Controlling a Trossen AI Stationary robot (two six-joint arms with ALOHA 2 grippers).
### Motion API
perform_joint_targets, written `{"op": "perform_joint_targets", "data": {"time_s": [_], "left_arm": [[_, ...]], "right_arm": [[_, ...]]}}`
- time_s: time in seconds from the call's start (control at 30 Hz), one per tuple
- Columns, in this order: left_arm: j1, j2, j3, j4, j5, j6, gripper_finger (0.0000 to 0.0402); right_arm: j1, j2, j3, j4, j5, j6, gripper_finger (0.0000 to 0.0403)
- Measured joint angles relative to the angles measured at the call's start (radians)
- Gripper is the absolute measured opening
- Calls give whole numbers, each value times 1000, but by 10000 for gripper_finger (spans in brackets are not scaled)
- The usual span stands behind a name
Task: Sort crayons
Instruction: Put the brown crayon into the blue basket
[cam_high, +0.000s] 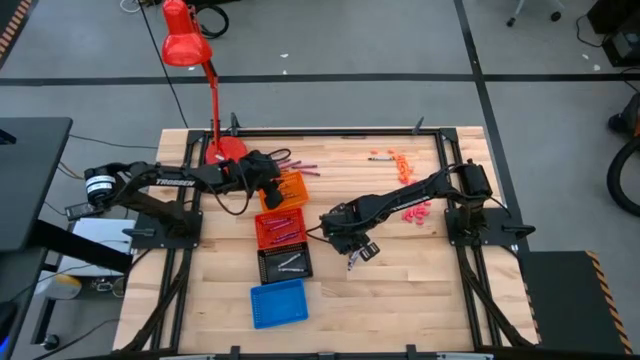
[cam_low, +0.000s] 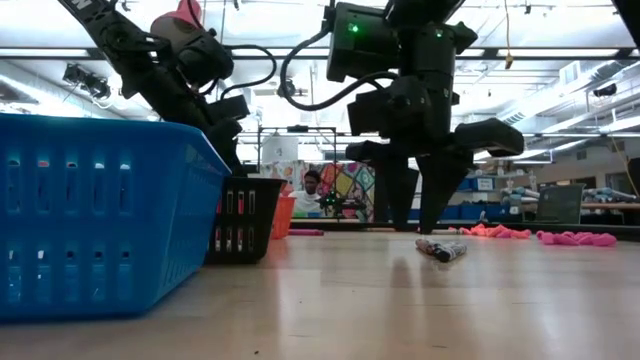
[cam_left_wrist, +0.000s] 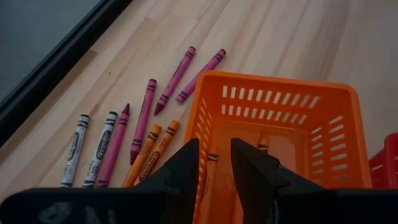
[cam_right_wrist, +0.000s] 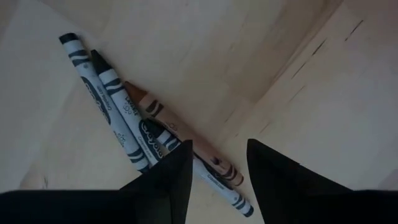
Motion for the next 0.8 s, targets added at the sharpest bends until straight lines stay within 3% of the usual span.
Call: {"op": "perform_joint_targets", "data": {"time_s": [0.8], "left_arm": [[0, 0, 0, -21, 0, 2, 103]], "right_arm": [[8, -4, -56, 101, 0, 0, 155]]}}
